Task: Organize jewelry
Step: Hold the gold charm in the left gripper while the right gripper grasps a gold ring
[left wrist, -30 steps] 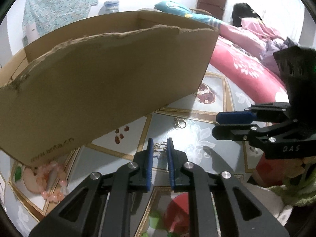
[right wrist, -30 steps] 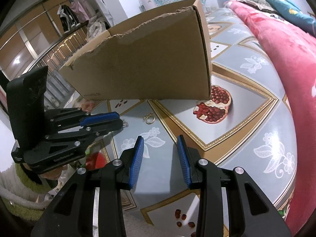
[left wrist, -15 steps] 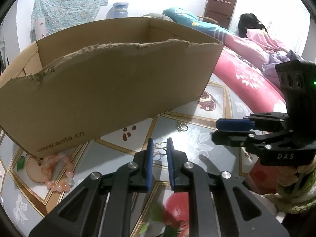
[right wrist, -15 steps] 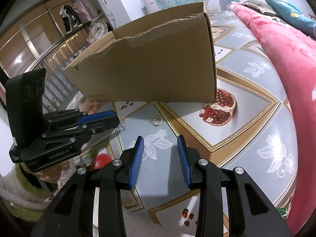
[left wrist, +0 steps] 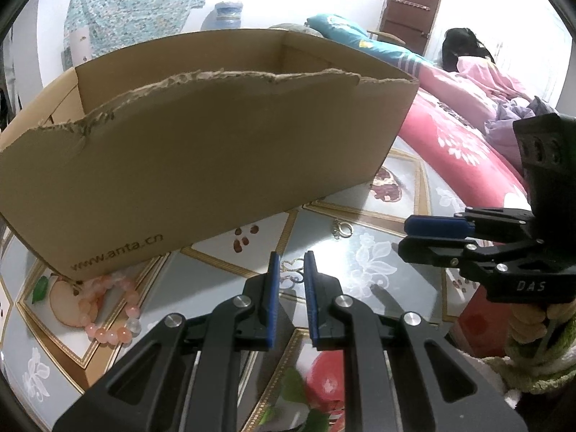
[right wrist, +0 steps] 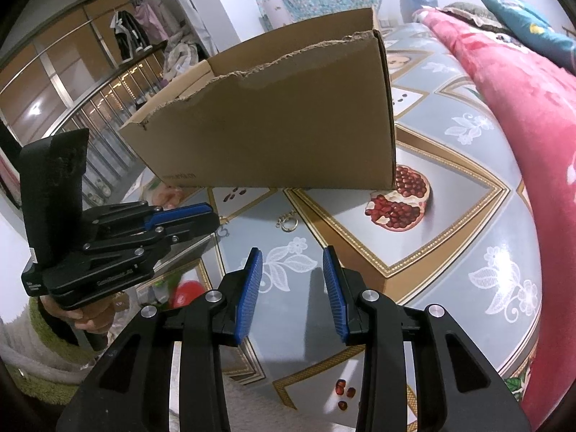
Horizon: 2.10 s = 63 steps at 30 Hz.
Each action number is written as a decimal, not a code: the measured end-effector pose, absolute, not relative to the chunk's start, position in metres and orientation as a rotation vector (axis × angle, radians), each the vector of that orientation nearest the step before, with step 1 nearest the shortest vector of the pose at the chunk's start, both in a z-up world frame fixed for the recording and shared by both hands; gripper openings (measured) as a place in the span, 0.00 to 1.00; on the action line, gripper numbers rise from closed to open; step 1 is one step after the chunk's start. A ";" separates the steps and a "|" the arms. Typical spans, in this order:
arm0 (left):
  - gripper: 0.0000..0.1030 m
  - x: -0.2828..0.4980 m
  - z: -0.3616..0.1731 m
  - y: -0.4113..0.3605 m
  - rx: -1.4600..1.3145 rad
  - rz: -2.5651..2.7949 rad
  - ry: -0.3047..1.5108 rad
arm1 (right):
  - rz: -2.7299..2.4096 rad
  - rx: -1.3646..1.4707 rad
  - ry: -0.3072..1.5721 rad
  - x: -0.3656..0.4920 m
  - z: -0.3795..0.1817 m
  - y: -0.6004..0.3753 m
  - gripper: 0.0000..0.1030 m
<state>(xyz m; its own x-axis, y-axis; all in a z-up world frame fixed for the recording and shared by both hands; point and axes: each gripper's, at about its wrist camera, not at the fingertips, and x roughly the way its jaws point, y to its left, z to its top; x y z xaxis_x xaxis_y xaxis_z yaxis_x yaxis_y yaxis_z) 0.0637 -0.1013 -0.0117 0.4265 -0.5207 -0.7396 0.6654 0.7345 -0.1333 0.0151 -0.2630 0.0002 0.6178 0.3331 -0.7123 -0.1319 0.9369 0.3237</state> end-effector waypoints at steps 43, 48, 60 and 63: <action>0.12 0.072 -0.019 -0.108 0.188 -0.751 0.863 | 0.300 0.163 0.849 0.031 0.002 -0.253 0.30; 0.12 0.073 -0.020 -0.107 0.180 -0.757 0.864 | 0.315 0.089 0.843 0.039 0.001 -0.241 0.27; 0.12 0.077 -0.022 -0.101 0.163 -0.763 0.872 | 0.346 -0.047 0.866 0.060 -0.012 -0.229 0.17; 0.12 0.077 -0.022 -0.101 0.162 -0.764 0.872 | 0.340 -0.062 0.860 0.061 -0.013 -0.226 0.15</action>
